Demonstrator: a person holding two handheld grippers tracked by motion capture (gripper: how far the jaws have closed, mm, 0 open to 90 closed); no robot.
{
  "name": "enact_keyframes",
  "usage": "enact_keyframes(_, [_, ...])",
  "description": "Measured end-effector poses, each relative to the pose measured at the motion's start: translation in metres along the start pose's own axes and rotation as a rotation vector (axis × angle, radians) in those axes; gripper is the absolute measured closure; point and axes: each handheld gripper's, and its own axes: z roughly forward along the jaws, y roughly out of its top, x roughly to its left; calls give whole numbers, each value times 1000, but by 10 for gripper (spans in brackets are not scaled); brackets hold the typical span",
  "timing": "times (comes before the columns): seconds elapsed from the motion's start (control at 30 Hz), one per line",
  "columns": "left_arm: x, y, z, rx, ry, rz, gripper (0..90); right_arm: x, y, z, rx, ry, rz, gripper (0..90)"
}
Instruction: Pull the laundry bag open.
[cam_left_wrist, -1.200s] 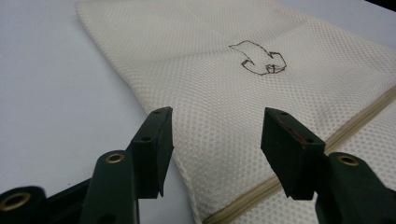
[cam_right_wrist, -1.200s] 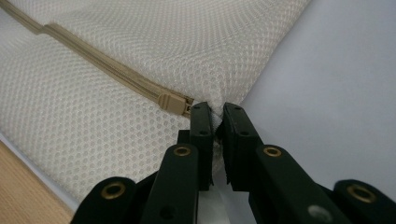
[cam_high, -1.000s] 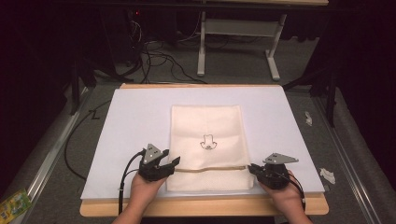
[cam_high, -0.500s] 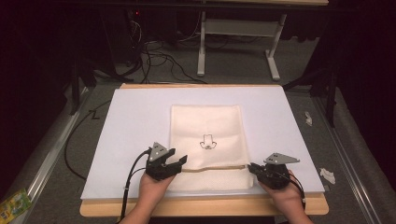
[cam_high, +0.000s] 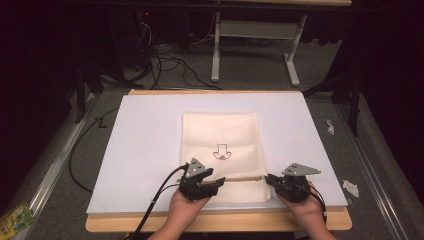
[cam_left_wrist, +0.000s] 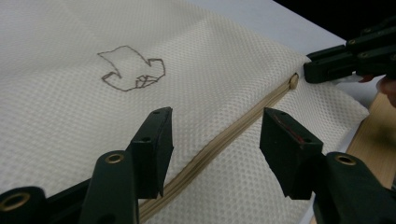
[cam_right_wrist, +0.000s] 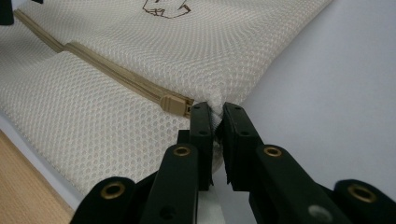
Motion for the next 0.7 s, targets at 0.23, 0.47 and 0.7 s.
enact_keyframes(0.23, [-15, 10, 27, 20, -27, 35, 439, 1, 1, -2, -13, 7, -6, 845])
enact_keyframes(0.47, [-37, 16, 42, 53, -110, 81, 440, 1, 4, -3, -26, 2, 2, 846])
enact_keyframes(0.7, [-47, 12, 53, 75, -171, 77, 537, 1, 5, -3, -34, 1, -1, 846])
